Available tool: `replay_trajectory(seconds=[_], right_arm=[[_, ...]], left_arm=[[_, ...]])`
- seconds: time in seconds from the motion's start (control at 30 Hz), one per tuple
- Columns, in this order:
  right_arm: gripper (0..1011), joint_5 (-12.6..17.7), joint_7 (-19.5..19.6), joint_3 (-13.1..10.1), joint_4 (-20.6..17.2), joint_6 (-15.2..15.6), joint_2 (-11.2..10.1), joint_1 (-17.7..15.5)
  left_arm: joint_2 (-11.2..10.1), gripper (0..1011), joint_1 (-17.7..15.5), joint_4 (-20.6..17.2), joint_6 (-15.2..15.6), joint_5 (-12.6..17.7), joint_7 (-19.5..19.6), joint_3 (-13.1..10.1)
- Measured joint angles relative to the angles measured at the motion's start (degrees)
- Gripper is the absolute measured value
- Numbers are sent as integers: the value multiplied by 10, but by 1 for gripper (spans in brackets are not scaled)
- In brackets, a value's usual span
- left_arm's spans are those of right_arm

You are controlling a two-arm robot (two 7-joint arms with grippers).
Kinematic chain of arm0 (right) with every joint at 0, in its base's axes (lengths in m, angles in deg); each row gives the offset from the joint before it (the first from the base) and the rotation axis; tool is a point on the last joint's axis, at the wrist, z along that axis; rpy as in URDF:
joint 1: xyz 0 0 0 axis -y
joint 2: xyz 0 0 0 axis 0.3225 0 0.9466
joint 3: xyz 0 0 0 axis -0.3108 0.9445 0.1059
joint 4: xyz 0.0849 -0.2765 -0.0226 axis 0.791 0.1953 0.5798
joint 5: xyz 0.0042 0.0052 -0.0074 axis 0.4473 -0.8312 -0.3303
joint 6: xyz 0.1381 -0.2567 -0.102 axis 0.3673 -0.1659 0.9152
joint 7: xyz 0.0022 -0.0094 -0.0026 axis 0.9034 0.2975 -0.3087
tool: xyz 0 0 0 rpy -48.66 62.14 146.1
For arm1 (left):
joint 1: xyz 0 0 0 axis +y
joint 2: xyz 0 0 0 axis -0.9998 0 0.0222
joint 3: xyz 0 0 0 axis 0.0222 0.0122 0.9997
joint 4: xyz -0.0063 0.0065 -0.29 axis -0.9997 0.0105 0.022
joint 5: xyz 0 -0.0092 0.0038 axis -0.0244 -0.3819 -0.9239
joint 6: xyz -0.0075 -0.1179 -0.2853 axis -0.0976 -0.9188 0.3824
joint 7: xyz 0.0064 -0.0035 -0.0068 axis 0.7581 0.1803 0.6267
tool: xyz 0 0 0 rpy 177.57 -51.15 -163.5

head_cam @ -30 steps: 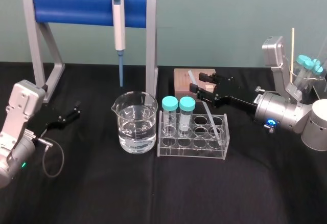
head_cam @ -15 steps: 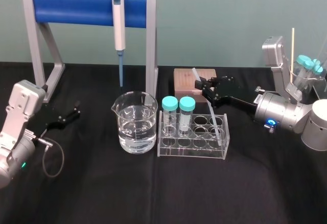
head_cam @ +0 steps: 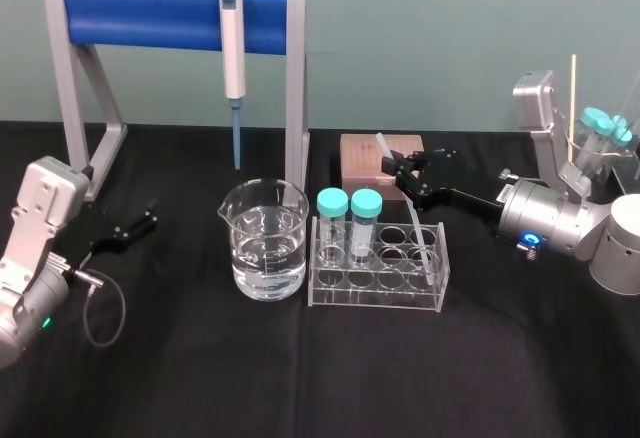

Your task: Pick up the stirring rod with one hand, then place it down.

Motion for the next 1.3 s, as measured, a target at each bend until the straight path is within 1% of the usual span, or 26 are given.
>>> replay_trajectory(seconds=[0.13, 0.33, 0.53, 0.67, 1.0, 1.2, 1.23, 1.27, 1.3], right_arm=[[72, -1, 9, -2, -8, 0, -1, -4], [71, 2, 25, -10, -35, 0, -6, -17], [71, 18, 35, -23, -71, 8, -11, -30], [72, 26, 38, -28, -86, 10, -13, -36], [71, 56, 50, -44, -144, 17, -22, -51], [71, 65, 73, -53, -186, 18, -29, -64], [71, 64, 86, -56, -199, 18, -31, -69], [71, 64, 86, -56, -199, 18, -31, -69], [71, 63, 101, -60, -210, 17, -33, -75]], left_arm=[[0, 1000, 0, 0, 0, 0, 0, 0], [0, 1001, 0, 0, 0, 0, 0, 0], [0, 1001, 0, 0, 0, 0, 0, 0], [0, 1000, 0, 0, 0, 0, 0, 0], [0, 1000, 0, 0, 0, 0, 0, 0], [0, 1000, 0, 0, 0, 0, 0, 0], [0, 1000, 0, 0, 0, 0, 0, 0], [0, 1000, 0, 0, 0, 0, 0, 0], [0, 1000, 0, 0, 0, 0, 0, 0]])
